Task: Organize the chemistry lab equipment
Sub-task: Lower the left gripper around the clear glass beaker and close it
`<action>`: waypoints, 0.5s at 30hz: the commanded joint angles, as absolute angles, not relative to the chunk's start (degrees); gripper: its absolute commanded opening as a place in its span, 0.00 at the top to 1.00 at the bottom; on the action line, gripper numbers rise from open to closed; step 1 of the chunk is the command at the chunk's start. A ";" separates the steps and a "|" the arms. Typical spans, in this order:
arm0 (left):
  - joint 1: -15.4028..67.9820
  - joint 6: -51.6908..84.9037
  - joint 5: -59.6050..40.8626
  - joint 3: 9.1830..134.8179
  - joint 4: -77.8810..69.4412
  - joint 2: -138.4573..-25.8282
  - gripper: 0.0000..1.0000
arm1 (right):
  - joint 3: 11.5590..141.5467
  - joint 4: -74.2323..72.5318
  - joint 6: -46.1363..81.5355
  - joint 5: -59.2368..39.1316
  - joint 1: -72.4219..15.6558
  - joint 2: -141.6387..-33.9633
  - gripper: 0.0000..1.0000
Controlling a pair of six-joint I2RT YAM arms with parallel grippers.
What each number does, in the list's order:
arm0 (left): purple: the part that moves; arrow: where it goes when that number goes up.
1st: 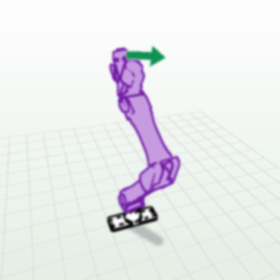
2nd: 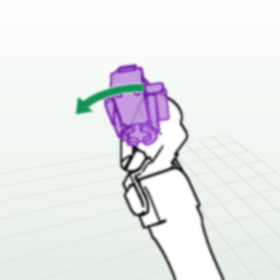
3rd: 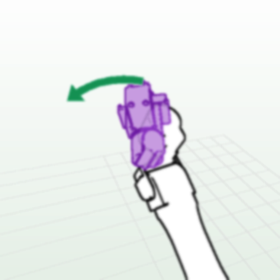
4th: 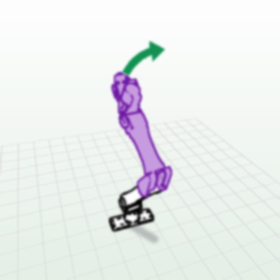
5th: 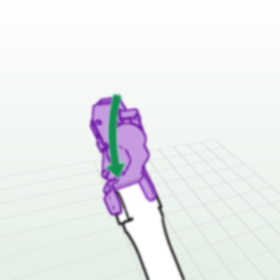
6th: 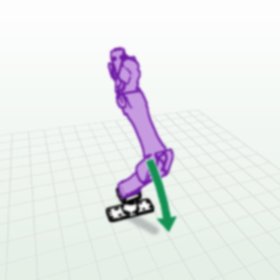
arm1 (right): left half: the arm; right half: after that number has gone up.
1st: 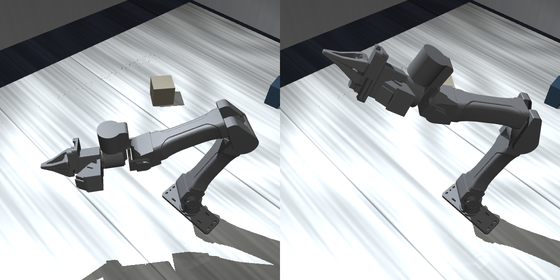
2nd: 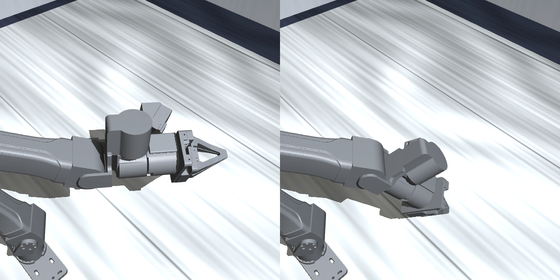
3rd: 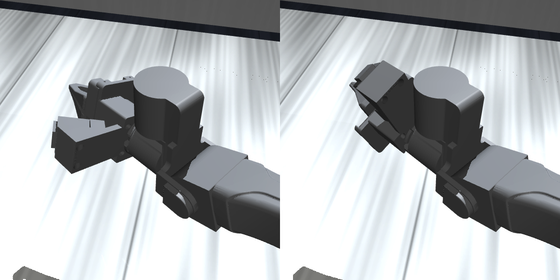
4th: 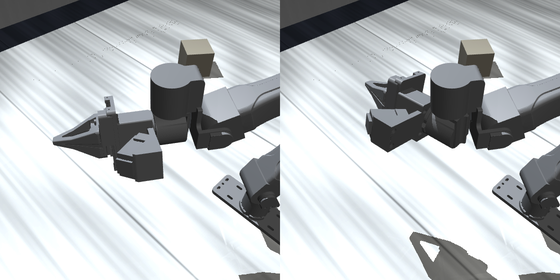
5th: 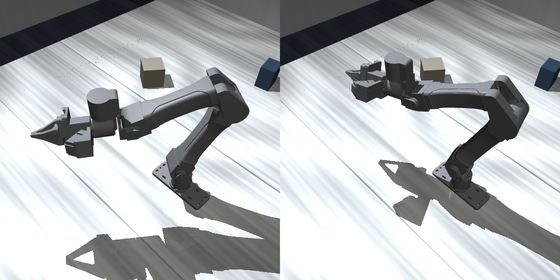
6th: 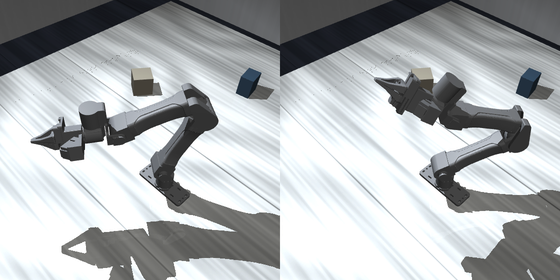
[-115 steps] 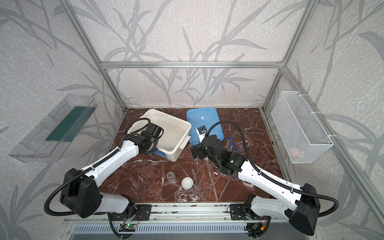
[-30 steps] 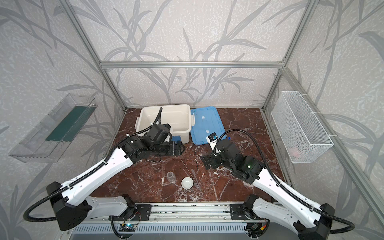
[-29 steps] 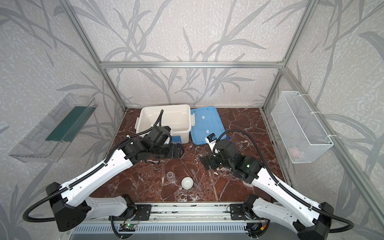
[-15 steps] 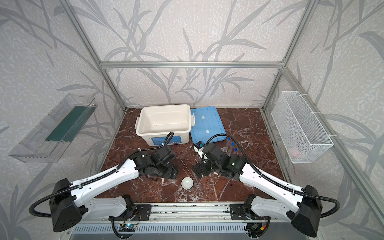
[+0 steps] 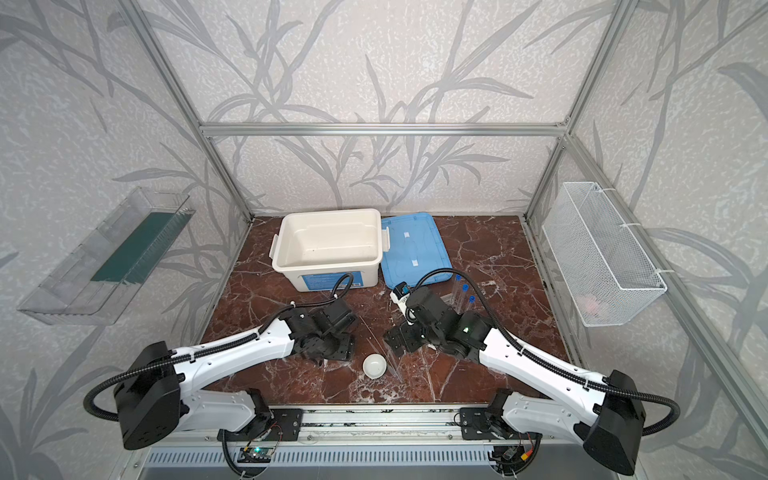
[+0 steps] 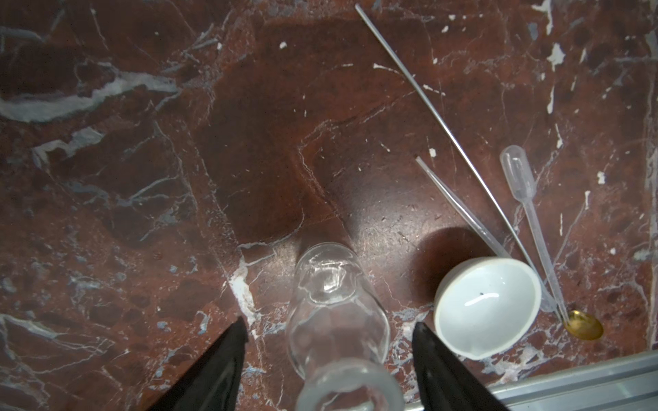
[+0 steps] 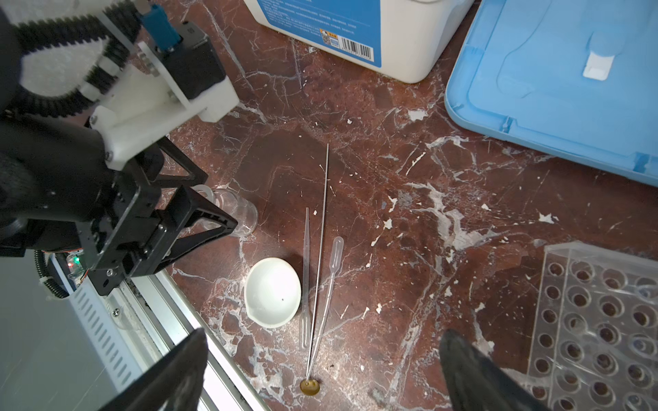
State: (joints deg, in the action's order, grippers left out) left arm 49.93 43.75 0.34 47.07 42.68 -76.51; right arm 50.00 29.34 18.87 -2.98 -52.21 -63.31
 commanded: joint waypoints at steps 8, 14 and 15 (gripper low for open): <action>51.02 44.91 2.40 46.57 41.15 -80.45 0.35 | 50.57 29.78 19.16 -1.36 -52.67 -63.37 0.01; 52.29 45.91 3.69 46.62 42.10 -81.93 0.43 | 50.40 30.11 19.07 -0.63 -52.82 -63.63 0.01; 52.29 46.12 3.85 46.72 42.39 -82.04 0.44 | 50.43 30.23 19.04 -0.45 -52.86 -63.62 0.01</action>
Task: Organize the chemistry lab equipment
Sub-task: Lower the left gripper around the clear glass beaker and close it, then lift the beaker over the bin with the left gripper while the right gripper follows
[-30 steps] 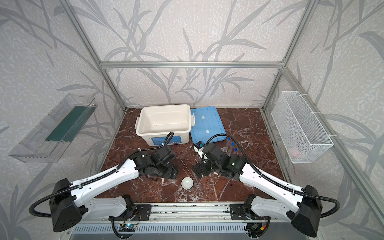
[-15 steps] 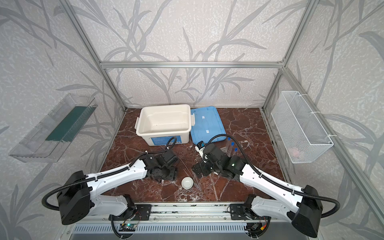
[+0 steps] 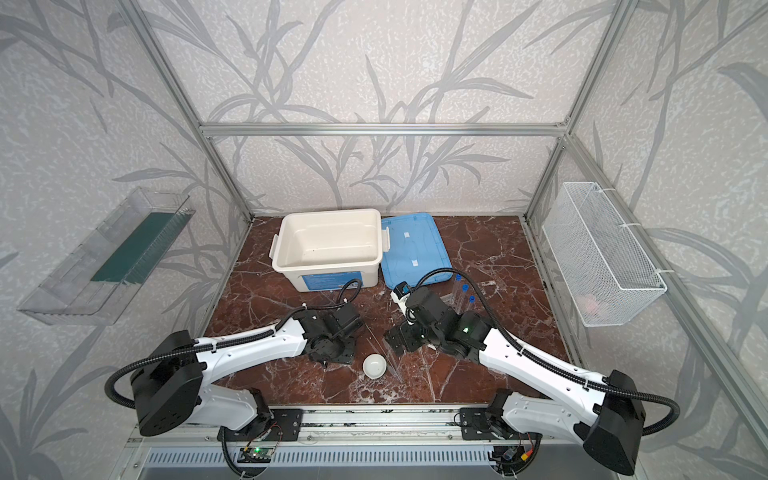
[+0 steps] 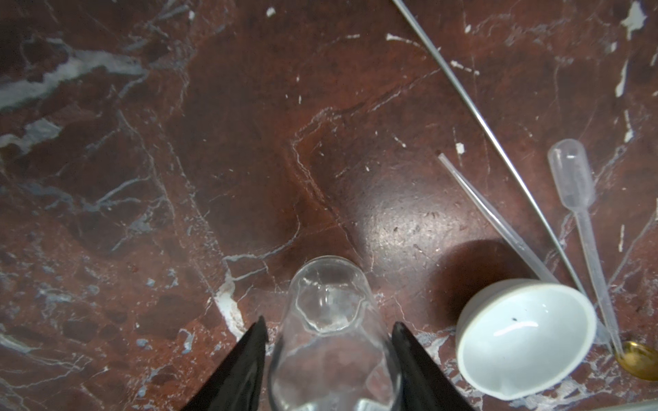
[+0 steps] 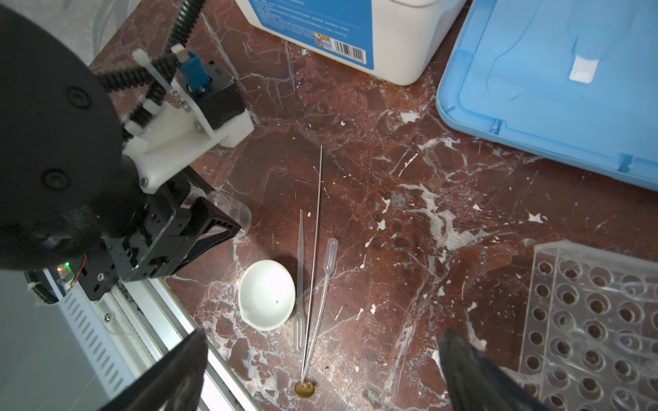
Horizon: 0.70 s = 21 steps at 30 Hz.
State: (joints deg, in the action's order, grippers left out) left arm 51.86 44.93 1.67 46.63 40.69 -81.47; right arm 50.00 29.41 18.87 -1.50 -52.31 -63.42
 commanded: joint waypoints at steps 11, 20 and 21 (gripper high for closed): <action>52.41 45.82 4.33 51.45 47.20 -77.24 0.82 | 52.75 29.51 20.04 -2.11 -52.99 -62.21 0.01; 49.06 40.17 6.96 65.00 56.91 -70.66 1.00 | 58.85 20.80 22.35 -12.98 -53.00 -61.09 0.01; 47.90 39.02 6.60 66.50 57.71 -70.75 1.00 | 59.89 20.51 22.12 -13.21 -52.94 -61.52 0.01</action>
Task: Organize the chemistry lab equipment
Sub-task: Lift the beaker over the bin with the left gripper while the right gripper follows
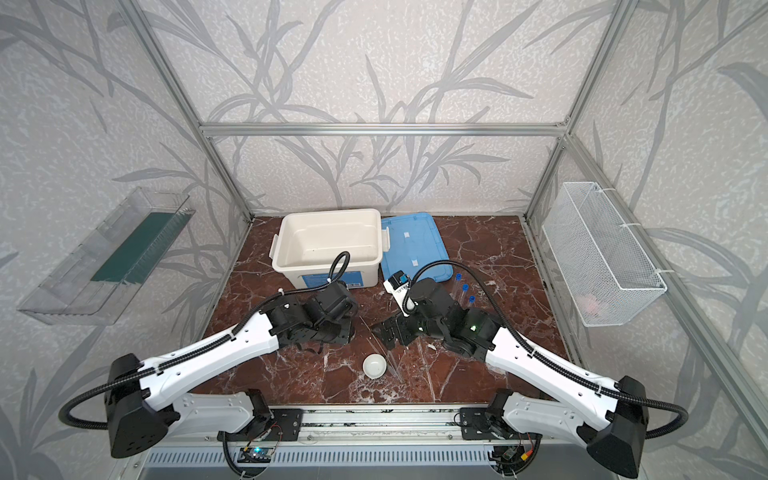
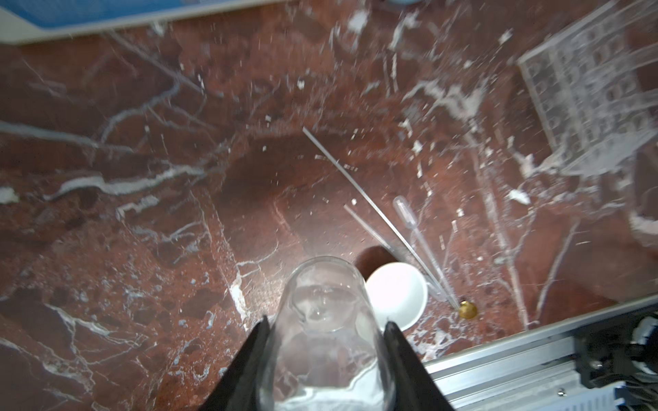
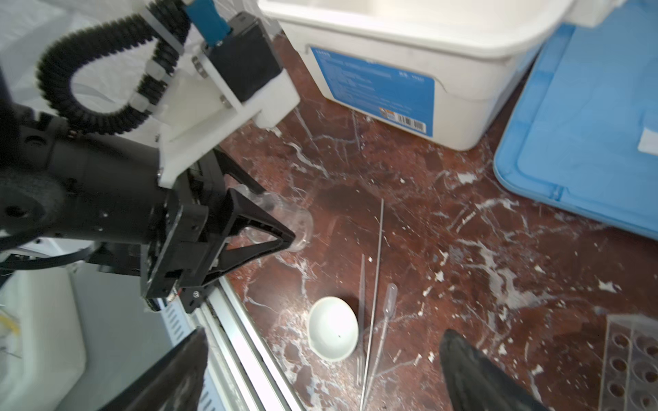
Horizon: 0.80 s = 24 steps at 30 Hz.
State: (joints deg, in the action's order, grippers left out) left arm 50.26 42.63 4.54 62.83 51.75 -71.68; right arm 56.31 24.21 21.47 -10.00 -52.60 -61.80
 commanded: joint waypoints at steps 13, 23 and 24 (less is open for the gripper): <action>23.54 23.16 1.00 95.94 66.87 -85.12 1.00 | 79.16 20.89 20.36 -4.39 -52.12 -76.25 0.01; 14.34 20.54 3.19 123.74 73.01 -110.43 1.00 | 95.09 20.11 23.00 -5.69 -47.92 -93.70 0.01; 14.22 20.45 3.65 126.11 73.28 -112.79 1.00 | 96.67 20.70 22.60 -4.44 -47.73 -95.05 0.01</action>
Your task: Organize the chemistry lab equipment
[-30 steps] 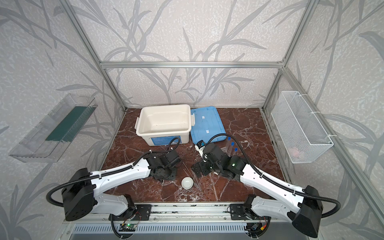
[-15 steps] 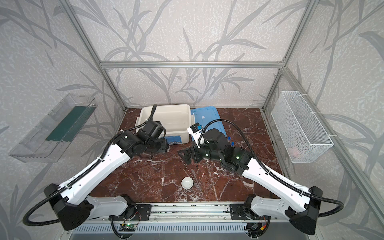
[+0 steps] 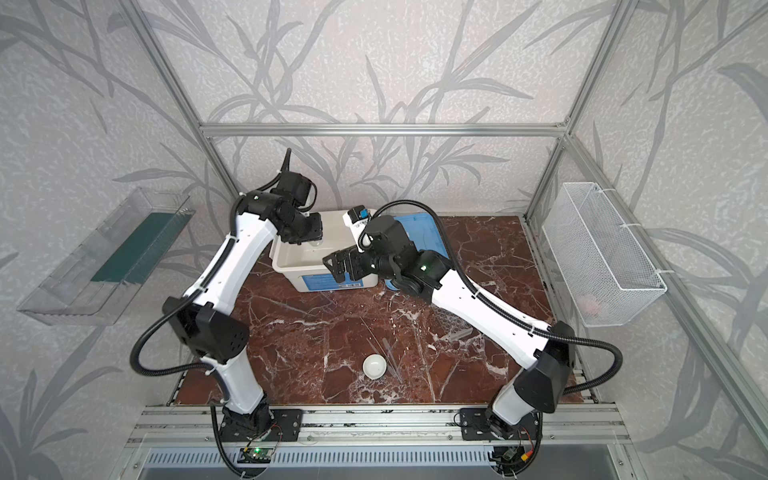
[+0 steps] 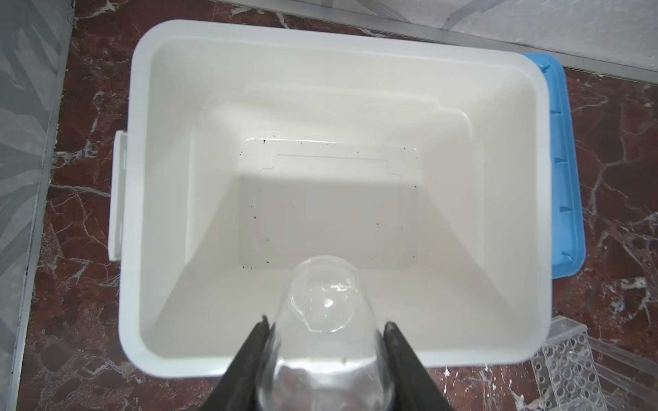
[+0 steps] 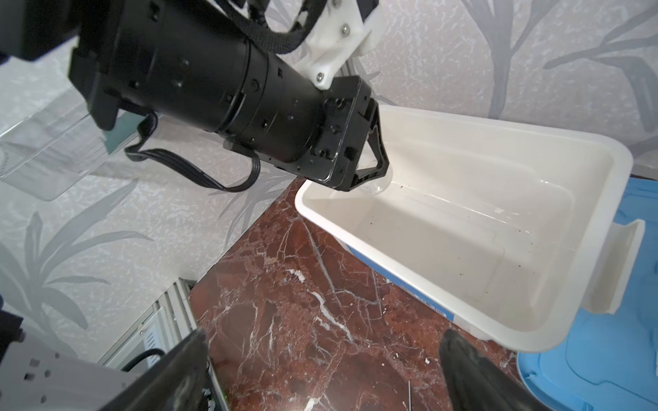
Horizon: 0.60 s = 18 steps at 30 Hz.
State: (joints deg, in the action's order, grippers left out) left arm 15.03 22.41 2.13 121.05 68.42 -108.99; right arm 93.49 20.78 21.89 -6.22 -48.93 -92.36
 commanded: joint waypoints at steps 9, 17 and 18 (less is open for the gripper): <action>11.55 21.11 7.55 145.53 78.46 -130.67 1.00 | 107.33 20.99 21.27 -6.11 -44.50 -108.93 0.01; 10.30 22.65 8.84 140.95 73.51 -133.16 1.00 | 108.69 16.94 18.88 -6.85 -44.21 -113.78 0.01; 10.13 22.72 7.92 139.31 71.99 -132.75 1.00 | 108.68 16.33 18.75 -6.94 -44.21 -114.34 0.01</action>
State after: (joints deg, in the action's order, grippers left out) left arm 10.68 22.15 7.11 141.47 72.90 -133.60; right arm 106.56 19.86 20.51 -5.61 -44.18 -113.40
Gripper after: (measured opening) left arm 0.450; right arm 0.994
